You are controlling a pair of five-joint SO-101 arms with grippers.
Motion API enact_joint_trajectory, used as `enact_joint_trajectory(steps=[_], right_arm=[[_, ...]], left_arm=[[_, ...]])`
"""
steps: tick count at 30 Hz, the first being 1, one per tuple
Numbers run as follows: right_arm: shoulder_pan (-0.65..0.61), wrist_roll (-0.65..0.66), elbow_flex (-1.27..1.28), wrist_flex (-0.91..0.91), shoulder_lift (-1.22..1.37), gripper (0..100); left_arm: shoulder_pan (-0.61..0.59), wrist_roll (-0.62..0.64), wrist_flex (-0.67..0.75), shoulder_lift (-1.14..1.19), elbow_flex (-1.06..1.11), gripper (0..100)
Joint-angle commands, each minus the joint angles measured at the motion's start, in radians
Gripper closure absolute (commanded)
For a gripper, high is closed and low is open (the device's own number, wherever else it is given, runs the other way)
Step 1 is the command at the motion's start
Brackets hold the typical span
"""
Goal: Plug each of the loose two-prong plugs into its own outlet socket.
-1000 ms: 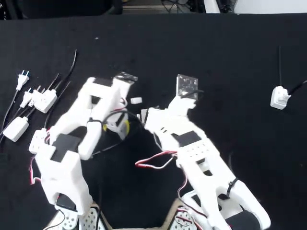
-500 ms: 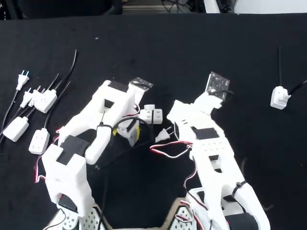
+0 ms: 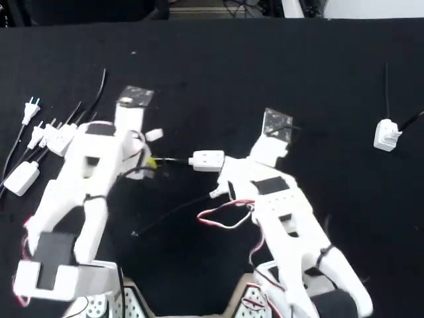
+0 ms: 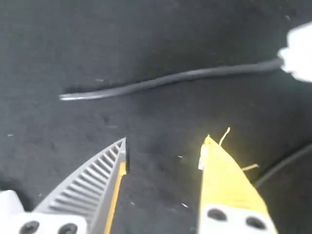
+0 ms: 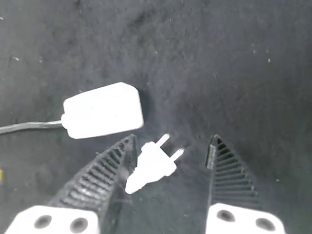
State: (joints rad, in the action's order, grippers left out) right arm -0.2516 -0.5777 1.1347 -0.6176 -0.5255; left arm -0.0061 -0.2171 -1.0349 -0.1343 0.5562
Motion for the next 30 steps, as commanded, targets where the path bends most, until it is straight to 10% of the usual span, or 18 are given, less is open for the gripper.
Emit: enact_joint_trajectory(steps=[1,17,30], right_arm=[[-0.018,-0.012,-0.117,-0.021,0.11,77.2],[-0.038,0.018,-0.584,-0.451,0.611,77.6],[-0.107,0.089,-0.409,-0.276,0.453,77.6]], left_arm=[[-0.042,0.084,0.126,-0.11,0.119,75],[-0.039,0.167,0.298,-0.114,0.265,75],[-0.041,0.167,0.299,-0.114,0.266,75]])
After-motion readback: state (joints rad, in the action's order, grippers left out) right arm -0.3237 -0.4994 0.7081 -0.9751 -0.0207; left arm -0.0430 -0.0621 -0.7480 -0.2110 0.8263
